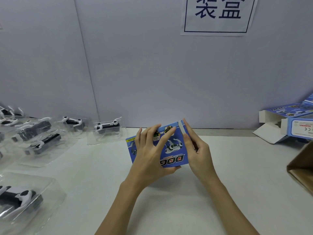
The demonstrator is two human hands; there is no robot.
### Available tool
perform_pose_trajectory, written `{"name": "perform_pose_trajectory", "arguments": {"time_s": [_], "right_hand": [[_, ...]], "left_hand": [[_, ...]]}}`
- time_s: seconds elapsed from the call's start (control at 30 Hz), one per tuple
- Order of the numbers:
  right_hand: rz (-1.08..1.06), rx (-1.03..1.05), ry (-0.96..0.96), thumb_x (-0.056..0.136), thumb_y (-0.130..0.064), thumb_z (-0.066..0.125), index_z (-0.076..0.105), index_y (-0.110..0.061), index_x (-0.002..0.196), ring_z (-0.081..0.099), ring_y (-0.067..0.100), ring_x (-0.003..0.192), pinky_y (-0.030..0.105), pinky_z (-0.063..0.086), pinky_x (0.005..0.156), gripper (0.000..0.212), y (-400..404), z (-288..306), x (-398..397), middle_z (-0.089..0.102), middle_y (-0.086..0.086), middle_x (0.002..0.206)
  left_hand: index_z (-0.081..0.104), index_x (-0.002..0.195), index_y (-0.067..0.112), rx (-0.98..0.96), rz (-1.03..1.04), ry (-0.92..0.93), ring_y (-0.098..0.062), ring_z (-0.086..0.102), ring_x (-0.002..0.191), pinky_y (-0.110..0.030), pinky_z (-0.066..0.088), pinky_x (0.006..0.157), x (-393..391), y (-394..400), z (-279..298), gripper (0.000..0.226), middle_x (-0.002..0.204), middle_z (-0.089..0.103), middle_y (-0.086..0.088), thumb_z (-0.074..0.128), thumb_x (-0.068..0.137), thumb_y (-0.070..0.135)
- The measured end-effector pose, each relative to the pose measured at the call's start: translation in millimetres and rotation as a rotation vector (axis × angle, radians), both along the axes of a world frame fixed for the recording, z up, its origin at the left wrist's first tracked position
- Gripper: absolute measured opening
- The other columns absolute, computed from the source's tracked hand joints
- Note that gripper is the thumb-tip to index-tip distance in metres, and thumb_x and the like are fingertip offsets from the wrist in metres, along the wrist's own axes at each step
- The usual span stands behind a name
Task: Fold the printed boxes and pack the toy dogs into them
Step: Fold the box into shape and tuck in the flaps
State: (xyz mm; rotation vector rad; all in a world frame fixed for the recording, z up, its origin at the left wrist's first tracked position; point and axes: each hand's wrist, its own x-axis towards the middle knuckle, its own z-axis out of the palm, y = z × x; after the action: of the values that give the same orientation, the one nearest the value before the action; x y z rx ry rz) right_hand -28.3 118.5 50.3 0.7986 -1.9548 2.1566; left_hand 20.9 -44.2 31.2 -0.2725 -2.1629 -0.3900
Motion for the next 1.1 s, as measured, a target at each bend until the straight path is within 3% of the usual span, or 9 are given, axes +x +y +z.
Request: {"name": "perform_pose_trajectory", "arguments": {"time_s": [0.1, 0.3, 0.6, 0.8, 1.03, 1.1], "right_hand": [[0.002, -0.003, -0.004, 0.099, -0.035, 0.051, 0.051, -0.051, 0.139, 0.074, 0.011, 0.105, 0.026, 0.062, 0.065, 0.043, 1.1, 0.0, 1.0, 0.072, -0.026, 0.117], [-0.031, 0.019, 0.007, 0.1, -0.034, 0.05, 0.052, -0.053, 0.136, 0.074, 0.009, 0.104, 0.025, 0.062, 0.063, 0.04, 4.6, -0.3, 0.0, 0.072, -0.026, 0.115], [-0.043, 0.036, 0.006, 0.104, -0.027, 0.051, 0.054, -0.052, 0.136, 0.074, 0.009, 0.104, 0.025, 0.062, 0.063, 0.041, 5.7, -0.6, -2.4, 0.073, -0.02, 0.115], [-0.037, 0.049, 0.008, 0.102, -0.029, 0.051, 0.054, -0.056, 0.133, 0.073, 0.006, 0.104, 0.024, 0.061, 0.062, 0.04, 5.9, 0.4, -2.3, 0.072, -0.027, 0.11], [-0.05, 0.142, 0.07, 0.105, -0.025, 0.049, 0.048, -0.06, 0.136, 0.072, 0.002, 0.106, 0.026, 0.063, 0.064, 0.047, 9.3, 0.1, -0.8, 0.069, -0.035, 0.113], [-0.042, 0.161, 0.085, 0.101, -0.031, 0.049, 0.047, -0.059, 0.139, 0.072, 0.003, 0.107, 0.028, 0.064, 0.066, 0.047, 11.2, -0.2, -1.4, 0.069, -0.033, 0.114]], "left_hand": [[0.03, 0.156, 0.05, -0.078, 0.023, 0.024, -0.027, 0.024, 0.149, -0.064, 0.025, 0.12, -0.5, -0.1, -0.5, 0.097, 0.159, 0.033, -0.012, 0.075, 0.073, 0.072], [0.039, 0.152, 0.049, -0.135, 0.06, 0.039, -0.033, 0.03, 0.147, -0.063, 0.021, 0.121, -2.0, 2.3, -1.8, 0.091, 0.158, 0.035, -0.014, 0.077, 0.073, 0.073], [0.025, 0.157, 0.053, -0.123, 0.083, 0.047, -0.033, 0.033, 0.147, -0.063, 0.02, 0.121, -2.7, 4.4, -1.4, 0.093, 0.157, 0.037, -0.015, 0.065, 0.077, 0.077], [0.049, 0.148, 0.047, -0.157, 0.084, 0.103, -0.035, 0.036, 0.145, -0.066, 0.022, 0.118, -2.7, 2.3, -2.7, 0.081, 0.156, 0.039, -0.017, 0.075, 0.076, 0.073], [0.047, 0.15, 0.051, -0.23, 0.14, 0.055, -0.036, 0.032, 0.147, -0.069, 0.022, 0.117, 0.0, 6.5, 0.1, 0.077, 0.158, 0.036, -0.018, 0.069, 0.08, 0.073], [0.042, 0.152, 0.052, -0.225, 0.148, 0.033, -0.036, 0.03, 0.149, -0.071, 0.021, 0.116, 1.5, 8.5, 0.7, 0.079, 0.159, 0.036, -0.019, 0.069, 0.08, 0.072]]}}
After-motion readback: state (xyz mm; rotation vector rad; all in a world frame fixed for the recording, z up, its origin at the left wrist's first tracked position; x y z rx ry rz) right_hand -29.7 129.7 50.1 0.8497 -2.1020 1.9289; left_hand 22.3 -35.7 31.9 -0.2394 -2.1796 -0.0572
